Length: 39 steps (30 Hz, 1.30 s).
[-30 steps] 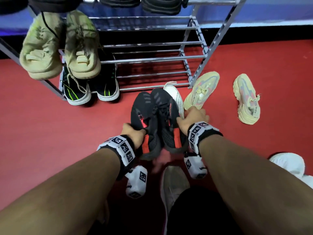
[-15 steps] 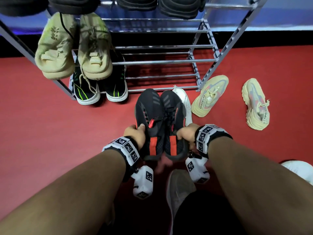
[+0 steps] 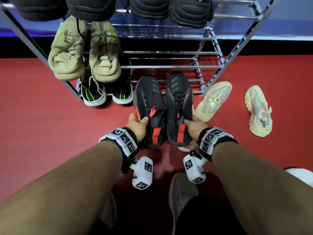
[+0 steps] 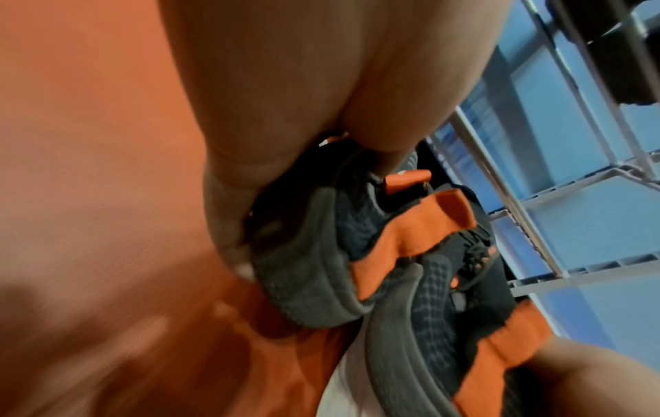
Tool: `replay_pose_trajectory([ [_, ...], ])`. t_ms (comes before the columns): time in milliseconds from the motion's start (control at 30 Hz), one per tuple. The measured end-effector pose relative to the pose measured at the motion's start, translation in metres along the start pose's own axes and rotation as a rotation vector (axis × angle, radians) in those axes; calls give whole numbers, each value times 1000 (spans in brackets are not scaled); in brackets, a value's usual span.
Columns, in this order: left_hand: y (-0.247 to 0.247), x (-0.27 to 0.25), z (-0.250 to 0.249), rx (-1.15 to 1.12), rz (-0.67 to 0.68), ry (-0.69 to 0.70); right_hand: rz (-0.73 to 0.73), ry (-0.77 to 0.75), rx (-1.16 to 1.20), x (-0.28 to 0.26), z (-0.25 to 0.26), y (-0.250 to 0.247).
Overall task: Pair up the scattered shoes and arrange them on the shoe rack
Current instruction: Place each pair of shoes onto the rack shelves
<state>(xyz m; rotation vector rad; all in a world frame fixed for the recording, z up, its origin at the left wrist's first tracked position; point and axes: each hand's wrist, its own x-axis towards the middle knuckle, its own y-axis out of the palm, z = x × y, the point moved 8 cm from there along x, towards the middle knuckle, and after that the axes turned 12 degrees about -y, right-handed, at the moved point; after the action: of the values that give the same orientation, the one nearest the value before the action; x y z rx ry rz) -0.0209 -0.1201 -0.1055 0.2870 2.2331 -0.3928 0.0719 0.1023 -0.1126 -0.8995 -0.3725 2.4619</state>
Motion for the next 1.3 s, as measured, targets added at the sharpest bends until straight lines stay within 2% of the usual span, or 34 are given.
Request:
replay_pose_trajectory([
  [133, -1, -2, -27, -161, 42, 71, -13, -11, 71, 3, 30, 4],
  [200, 0, 1, -36, -196, 80, 50, 16, 2, 74, 7, 37, 9],
  [267, -2, 6, -41, -222, 58, 36, 15, -27, 28, 16, 41, 11],
  [400, -7, 47, -28, -304, 6, -7, -90, -30, 50, 25, 43, 8],
  [500, -7, 78, 1, -330, -21, -112, -139, 92, 169, 27, 29, 7],
  [567, -5, 68, 6, -327, -28, -173, -93, 191, 240, 30, 14, 16],
  [633, 1, 51, 3, -306, 25, -199, -25, 251, 274, 30, 5, 26],
  [767, 11, 38, 6, -261, 73, -221, 70, 291, 288, 26, 1, 34],
  [867, 15, 36, 6, -213, 95, -195, 52, 253, 324, 26, 3, 35],
  [1000, 10, 38, -5, -158, 2, -91, -58, 155, 286, 31, 3, 28],
  [1067, 7, 40, -2, -153, -58, -123, -107, 99, 260, 33, 7, 23],
  [1167, 9, 39, -6, -166, -44, -133, -173, 20, 222, 36, 16, 17],
  [1300, -1, 47, -24, -246, -75, -94, -210, 19, 253, 45, 24, 14],
])
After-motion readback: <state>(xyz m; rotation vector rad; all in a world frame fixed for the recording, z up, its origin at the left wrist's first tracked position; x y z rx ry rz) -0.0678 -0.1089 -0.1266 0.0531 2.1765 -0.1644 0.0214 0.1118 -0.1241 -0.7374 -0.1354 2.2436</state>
